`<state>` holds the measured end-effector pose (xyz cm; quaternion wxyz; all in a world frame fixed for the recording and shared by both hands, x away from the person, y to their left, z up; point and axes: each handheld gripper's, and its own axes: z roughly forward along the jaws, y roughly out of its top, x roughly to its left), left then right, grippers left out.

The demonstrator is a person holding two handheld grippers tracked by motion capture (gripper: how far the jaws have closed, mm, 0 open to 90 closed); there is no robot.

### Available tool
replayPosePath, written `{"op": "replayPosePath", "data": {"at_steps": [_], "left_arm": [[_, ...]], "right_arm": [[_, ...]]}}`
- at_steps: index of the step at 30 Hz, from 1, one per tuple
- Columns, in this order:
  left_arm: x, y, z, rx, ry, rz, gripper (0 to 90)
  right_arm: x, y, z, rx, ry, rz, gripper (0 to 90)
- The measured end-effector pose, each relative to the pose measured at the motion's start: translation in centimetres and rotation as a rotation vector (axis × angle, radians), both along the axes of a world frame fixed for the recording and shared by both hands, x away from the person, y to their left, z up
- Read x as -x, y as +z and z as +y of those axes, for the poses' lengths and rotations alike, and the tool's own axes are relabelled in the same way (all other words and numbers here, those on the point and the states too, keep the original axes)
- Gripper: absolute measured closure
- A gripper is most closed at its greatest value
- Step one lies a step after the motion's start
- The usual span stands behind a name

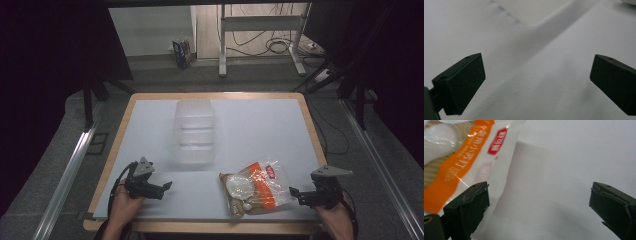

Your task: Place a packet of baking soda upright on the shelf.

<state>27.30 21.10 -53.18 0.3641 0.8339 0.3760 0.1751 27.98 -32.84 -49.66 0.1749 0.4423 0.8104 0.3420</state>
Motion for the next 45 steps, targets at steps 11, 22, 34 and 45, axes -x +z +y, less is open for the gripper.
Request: {"op": "replayPosePath", "data": {"at_steps": [11,22,34,45], "left_arm": [[0.6,0.2,-1.2,-0.015,-0.026,-0.019,0.0],[0.6,0.2,-1.0,-0.034,-0.017,-0.042,0.3],[0.6,0.1,-1.1,-0.058,-0.02,-0.057,0.2],[0.7,0.1,-1.2,-0.068,-0.02,-0.059,0.2]], "right_arm": [[-0.3,-0.1,-0.5,-0.015,-0.028,-0.032,0.5],[-0.3,-0.2,-0.3,-0.011,-0.039,-0.034,0.5],[-0.1,-0.1,0.9,0.008,-0.009,-0.042,0.6],[1.5,2.3,3.1,0.029,-0.01,-0.132,16.4]]}}
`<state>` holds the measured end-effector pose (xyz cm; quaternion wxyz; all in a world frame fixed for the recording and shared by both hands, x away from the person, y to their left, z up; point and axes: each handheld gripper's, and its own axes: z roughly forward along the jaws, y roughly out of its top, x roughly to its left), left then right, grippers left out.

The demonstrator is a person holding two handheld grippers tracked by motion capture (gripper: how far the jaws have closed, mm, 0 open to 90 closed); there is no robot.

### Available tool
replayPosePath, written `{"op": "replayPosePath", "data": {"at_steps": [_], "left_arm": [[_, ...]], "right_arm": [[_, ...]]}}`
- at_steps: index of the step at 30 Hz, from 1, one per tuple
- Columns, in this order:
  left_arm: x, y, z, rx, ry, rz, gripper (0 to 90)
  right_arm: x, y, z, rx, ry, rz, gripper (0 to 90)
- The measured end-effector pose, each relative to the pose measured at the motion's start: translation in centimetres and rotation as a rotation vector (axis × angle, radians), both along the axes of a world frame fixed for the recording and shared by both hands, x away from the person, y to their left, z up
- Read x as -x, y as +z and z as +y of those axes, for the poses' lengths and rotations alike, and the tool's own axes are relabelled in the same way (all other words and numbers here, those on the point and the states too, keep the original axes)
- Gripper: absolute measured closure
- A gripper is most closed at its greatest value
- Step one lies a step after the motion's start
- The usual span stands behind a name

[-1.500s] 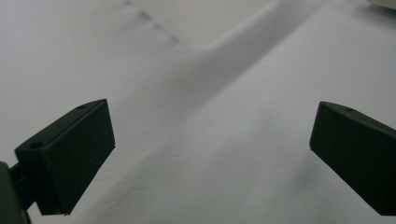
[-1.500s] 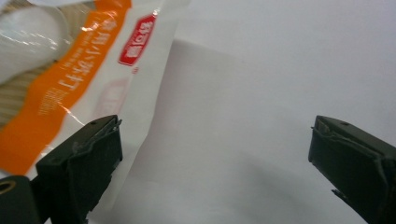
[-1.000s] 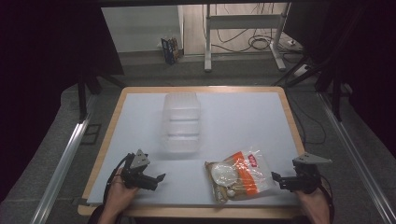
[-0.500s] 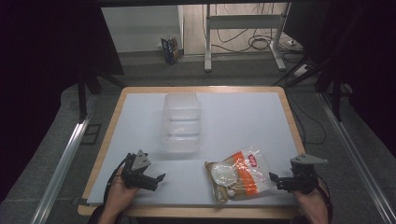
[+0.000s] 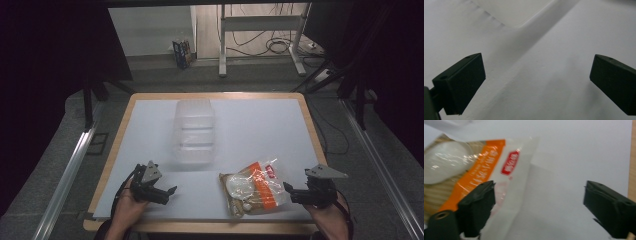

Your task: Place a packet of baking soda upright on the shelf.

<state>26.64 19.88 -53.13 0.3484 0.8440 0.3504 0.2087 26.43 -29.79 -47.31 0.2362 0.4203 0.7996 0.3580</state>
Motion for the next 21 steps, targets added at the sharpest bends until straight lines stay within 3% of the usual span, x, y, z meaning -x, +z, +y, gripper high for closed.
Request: {"op": "replayPosePath", "data": {"at_steps": [4,6,7,8,12,21], "left_arm": [[0.0,0.0,0.0,-0.005,-0.003,-0.001,0.2],[0.0,0.0,0.0,-0.006,-0.003,0.0,0.2],[0.0,0.0,-0.1,-0.007,-0.002,0.001,0.2],[0.0,0.0,-0.1,-0.007,-0.002,0.001,0.2],[0.0,-0.1,-0.1,-0.011,-0.002,0.002,0.2],[0.0,-0.1,-0.3,-0.024,-0.004,0.002,0.3]], "right_arm": [[0.8,0.6,0.8,-0.026,0.08,0.0,38.0],[0.9,0.4,1.3,-0.019,0.122,0.021,48.0],[0.9,0.1,1.6,-0.013,0.141,0.043,57.9],[0.9,0.1,1.6,-0.013,0.141,0.043,57.9],[1.1,-0.1,2.4,-0.018,0.214,0.071,78.2],[1.4,-1.1,4.3,0.01,0.326,0.125,87.4]]}}
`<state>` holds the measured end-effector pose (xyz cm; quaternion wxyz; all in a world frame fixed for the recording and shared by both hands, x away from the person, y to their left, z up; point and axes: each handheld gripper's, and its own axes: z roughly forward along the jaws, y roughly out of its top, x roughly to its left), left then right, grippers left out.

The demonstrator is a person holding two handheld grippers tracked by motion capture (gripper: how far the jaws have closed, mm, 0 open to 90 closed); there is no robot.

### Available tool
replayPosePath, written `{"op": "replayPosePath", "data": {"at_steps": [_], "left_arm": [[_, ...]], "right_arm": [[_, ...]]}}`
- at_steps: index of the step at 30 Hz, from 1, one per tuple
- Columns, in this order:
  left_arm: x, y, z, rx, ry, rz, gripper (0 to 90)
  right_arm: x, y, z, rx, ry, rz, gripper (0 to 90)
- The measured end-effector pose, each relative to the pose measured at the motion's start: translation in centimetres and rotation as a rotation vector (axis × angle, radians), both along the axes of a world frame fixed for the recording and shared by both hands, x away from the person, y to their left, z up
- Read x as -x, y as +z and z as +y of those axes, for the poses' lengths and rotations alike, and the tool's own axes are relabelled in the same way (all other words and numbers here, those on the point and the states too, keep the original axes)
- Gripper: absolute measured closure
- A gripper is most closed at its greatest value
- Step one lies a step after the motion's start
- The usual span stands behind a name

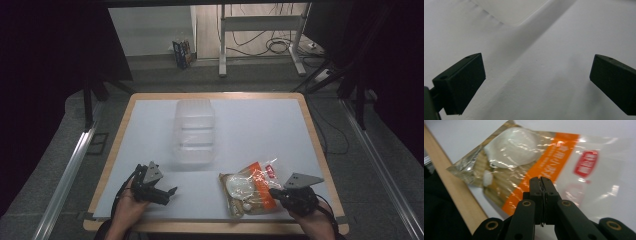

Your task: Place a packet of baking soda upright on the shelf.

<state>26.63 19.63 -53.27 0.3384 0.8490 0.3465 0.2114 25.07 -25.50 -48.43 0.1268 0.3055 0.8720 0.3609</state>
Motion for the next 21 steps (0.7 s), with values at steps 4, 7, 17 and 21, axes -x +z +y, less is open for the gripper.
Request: {"op": "replayPosePath", "data": {"at_steps": [4,7,17,21], "left_arm": [[0.0,0.0,0.0,0.0,0.0,0.0,0.3],[0.0,0.0,0.0,0.001,0.001,0.0,0.3],[0.0,-0.1,-0.1,-0.001,-0.004,0.003,0.4],[0.0,-0.1,-0.1,-0.007,-0.007,0.004,0.4]], "right_arm": [[0.2,-0.5,1.1,0.008,0.056,0.023,87.4],[0.5,-0.8,1.7,0.018,0.094,0.035,87.4],[0.5,-2.2,2.5,0.082,0.166,0.103,88.1],[0.6,-2.8,2.7,0.126,0.195,0.135,88.4]]}}
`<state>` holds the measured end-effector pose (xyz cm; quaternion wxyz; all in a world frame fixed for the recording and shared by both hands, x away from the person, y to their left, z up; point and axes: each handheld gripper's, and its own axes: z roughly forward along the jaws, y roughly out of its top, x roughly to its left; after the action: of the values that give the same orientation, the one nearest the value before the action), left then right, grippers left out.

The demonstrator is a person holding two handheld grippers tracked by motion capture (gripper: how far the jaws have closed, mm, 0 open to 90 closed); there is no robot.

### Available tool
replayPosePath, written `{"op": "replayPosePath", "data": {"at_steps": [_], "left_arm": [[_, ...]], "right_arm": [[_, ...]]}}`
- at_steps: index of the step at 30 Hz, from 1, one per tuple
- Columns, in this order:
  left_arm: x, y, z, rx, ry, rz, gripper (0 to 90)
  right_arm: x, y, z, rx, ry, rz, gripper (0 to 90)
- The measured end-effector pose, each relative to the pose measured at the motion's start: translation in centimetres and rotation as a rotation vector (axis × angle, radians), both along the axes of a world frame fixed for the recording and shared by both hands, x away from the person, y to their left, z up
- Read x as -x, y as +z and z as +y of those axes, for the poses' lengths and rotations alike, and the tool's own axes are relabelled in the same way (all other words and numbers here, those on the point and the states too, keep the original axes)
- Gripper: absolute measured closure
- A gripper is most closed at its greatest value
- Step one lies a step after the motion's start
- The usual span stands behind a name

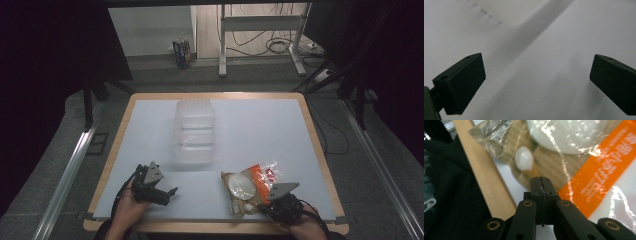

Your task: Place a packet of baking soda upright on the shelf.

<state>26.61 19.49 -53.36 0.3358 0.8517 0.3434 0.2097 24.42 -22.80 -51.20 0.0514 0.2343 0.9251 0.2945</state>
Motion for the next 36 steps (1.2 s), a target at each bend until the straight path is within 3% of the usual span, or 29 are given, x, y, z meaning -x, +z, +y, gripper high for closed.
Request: {"op": "replayPosePath", "data": {"at_steps": [9,22,32,36], "left_arm": [[0.0,-0.1,-0.2,-0.013,-0.007,-0.002,0.4],[0.1,-0.1,-0.4,-0.016,-0.01,-0.002,0.4],[0.0,-0.1,-0.6,-0.028,-0.017,-0.005,0.3],[0.0,-0.1,-0.4,-0.026,-0.016,-0.003,0.4]], "right_arm": [[0.0,0.0,0.4,0.035,0.002,-0.041,88.7],[-1.4,0.0,0.7,0.058,-0.091,-0.108,88.6],[-2.3,-0.2,0.9,0.033,-0.127,-0.106,88.5],[-1.9,-0.1,0.6,-0.04,-0.077,-0.038,88.4]]}}
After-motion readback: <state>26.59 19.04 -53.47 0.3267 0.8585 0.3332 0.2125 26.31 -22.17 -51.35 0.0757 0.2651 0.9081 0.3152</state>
